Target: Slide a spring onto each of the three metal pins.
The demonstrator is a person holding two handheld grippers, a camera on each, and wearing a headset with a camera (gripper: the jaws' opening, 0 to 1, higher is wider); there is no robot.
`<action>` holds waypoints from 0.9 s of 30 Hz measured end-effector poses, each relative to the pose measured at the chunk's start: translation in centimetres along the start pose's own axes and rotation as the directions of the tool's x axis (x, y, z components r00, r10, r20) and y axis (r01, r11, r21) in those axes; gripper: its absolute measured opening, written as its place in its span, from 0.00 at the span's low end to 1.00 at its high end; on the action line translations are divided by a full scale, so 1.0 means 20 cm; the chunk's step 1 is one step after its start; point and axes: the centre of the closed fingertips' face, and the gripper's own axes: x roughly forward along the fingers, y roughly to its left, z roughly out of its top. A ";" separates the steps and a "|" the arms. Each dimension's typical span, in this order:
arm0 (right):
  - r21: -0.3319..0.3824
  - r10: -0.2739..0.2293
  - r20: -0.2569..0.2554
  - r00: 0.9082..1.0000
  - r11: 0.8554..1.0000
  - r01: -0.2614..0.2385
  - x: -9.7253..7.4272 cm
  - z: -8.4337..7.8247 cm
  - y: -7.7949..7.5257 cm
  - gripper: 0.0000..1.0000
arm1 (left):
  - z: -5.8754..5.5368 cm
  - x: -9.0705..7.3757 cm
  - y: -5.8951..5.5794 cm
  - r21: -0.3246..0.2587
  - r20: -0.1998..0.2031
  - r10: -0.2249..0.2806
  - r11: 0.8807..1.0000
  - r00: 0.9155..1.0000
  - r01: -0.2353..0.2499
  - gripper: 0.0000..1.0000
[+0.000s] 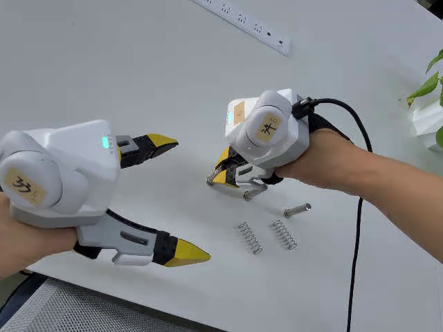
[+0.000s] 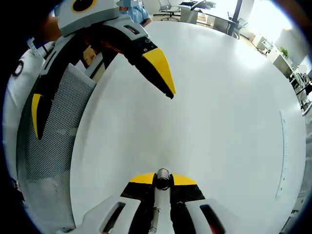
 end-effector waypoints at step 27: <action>0.036 -0.003 0.029 1.000 0.999 0.002 0.01 0.02 0.01 0.12 | 0.00 -0.01 -0.01 0.004 -0.009 -0.002 1.000 1.000 0.002 0.95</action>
